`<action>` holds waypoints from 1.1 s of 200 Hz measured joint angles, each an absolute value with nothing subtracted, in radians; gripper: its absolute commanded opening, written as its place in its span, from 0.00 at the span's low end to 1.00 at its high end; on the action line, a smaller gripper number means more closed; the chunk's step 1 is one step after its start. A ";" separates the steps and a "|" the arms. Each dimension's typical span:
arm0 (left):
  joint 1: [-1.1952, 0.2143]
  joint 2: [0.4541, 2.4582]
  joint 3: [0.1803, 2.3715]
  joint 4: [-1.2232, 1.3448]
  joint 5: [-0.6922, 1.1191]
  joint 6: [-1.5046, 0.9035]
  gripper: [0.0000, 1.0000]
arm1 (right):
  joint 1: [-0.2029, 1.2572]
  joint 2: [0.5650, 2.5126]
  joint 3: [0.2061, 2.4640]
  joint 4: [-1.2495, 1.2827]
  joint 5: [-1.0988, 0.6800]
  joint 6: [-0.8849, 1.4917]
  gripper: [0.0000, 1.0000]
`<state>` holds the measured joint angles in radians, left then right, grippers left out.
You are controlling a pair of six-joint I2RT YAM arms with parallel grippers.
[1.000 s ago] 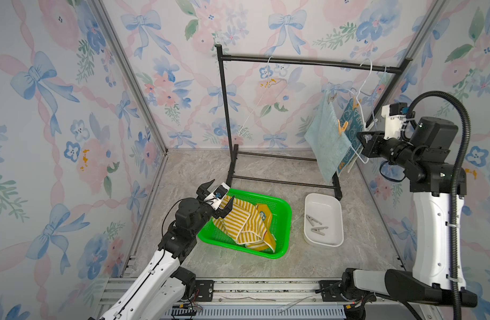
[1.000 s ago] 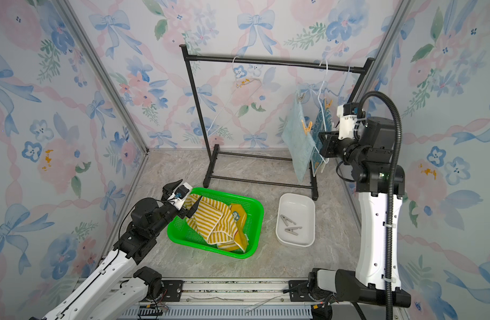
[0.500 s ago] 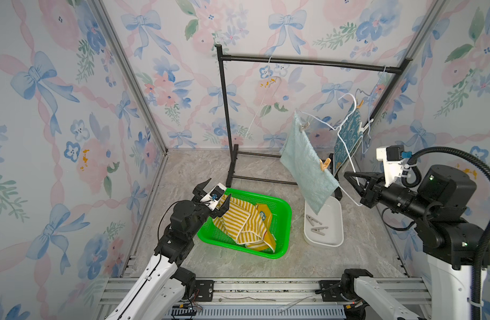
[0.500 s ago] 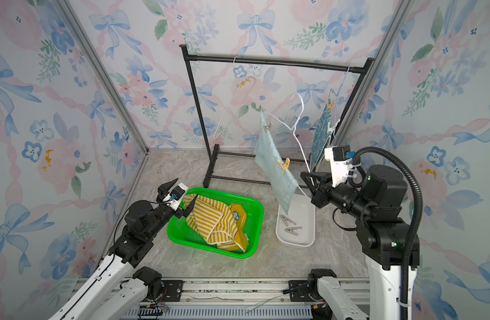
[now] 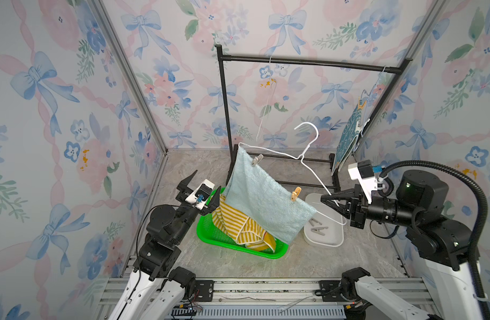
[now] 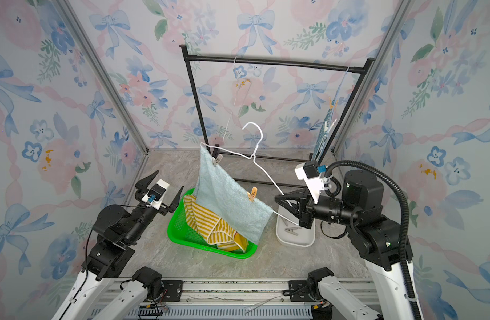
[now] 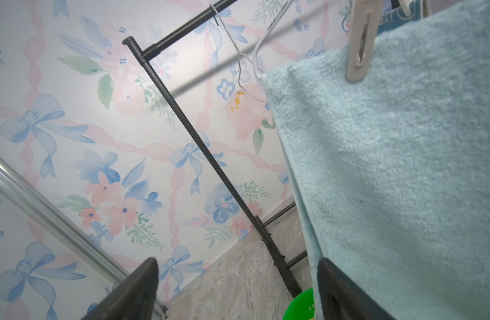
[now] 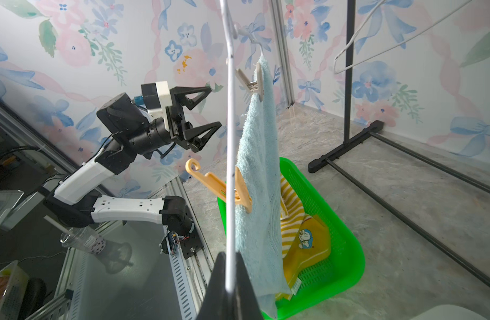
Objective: Remove the clothespins securing towels to the hanger
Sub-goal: Adjust the hanger in the basket.
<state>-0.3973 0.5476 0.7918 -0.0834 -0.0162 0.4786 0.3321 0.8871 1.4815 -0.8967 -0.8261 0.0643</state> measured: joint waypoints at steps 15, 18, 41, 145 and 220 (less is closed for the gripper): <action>-0.397 0.546 0.820 -0.104 -0.017 0.487 0.86 | 0.367 0.907 1.464 -0.884 -0.822 0.048 0.00; -0.397 0.546 0.825 -0.107 -0.017 0.489 0.86 | 0.372 0.911 1.461 -0.881 -0.820 0.044 0.00; -0.397 0.548 0.852 -0.137 -0.010 0.502 0.85 | 0.413 0.943 1.425 -0.850 -0.808 0.017 0.00; -0.397 0.719 0.981 -0.245 0.197 0.701 0.79 | 0.447 1.033 1.154 -0.595 -0.805 -0.125 0.00; -0.397 0.960 1.132 -0.352 0.446 0.935 0.66 | 0.460 1.039 1.069 -0.556 -0.805 -0.255 0.00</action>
<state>-0.3973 0.9600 1.1324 -0.3515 0.4461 0.9348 0.4599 1.0389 1.0687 -0.5560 -0.8051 -0.2554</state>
